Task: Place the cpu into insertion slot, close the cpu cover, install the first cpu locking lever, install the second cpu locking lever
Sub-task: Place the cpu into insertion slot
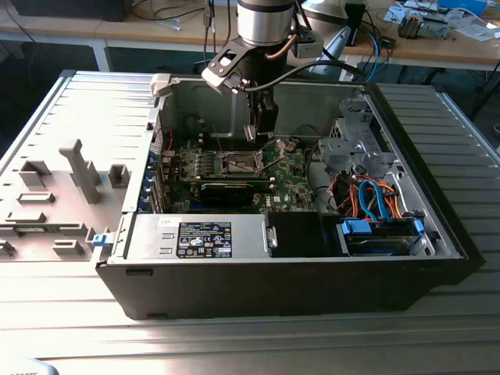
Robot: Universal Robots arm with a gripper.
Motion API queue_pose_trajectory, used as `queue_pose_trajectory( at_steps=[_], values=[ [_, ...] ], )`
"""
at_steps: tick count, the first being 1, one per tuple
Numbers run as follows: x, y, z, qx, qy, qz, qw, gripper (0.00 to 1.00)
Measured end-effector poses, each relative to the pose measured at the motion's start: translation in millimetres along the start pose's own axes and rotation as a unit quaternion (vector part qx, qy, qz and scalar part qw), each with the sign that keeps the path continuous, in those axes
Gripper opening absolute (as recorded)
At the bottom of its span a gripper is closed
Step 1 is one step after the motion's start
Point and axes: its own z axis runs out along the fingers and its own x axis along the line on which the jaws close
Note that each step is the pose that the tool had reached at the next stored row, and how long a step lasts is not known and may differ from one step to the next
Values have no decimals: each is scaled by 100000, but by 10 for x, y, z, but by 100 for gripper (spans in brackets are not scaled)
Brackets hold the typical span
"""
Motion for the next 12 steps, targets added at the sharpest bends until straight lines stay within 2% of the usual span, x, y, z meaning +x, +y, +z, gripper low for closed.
queue_pose_trajectory(
  at_steps=[12],
  values=[
    [0, 0, 6, 11, -37, 815, 99997, 54]
  ],
)
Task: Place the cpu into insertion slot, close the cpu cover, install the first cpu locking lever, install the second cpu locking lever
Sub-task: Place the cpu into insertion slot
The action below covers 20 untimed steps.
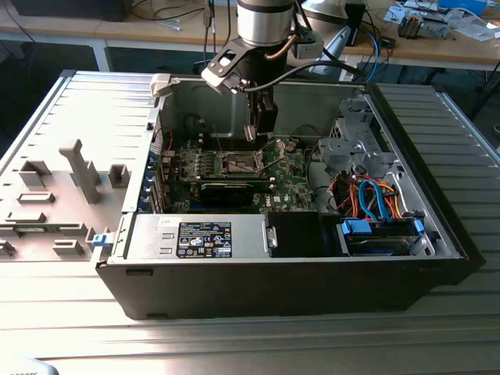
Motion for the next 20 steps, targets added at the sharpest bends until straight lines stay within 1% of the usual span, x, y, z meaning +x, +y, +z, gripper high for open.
queue_pose_trajectory(
  at_steps=[7, 20],
  values=[
    [0, -1, 13, 26, -121, 2559, 99967, 54],
    [2, -14, 28, 25, -122, 2662, 99964, 54]
  ],
)
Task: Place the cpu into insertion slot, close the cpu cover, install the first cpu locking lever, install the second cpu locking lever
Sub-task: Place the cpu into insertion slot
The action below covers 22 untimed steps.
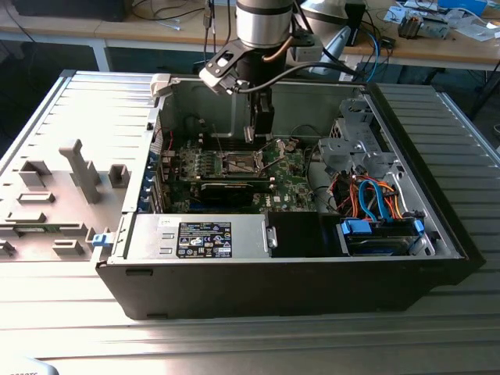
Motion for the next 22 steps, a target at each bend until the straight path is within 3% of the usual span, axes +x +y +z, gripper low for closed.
queue_pose_trajectory(
  at_steps=[22],
  values=[
    [1, -9, 45, 5, -3, 0, 100000, 54]
  ],
)
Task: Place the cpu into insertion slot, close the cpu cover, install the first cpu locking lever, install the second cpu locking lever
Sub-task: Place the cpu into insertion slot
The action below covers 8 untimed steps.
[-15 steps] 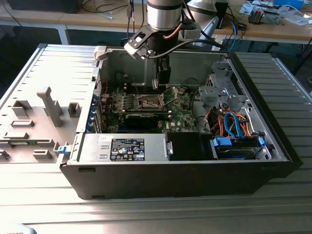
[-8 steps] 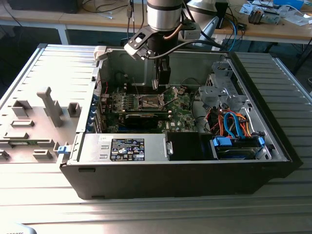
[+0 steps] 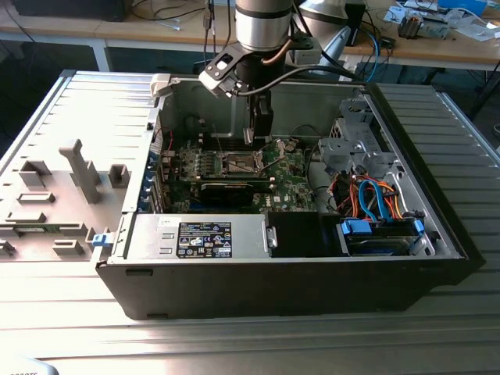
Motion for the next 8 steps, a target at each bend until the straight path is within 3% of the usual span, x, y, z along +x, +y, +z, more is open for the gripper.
queue_pose_trajectory(
  at_steps=[8],
  values=[
    [0, -2, 23, 2, 0, 0, 100000, 54]
  ],
)
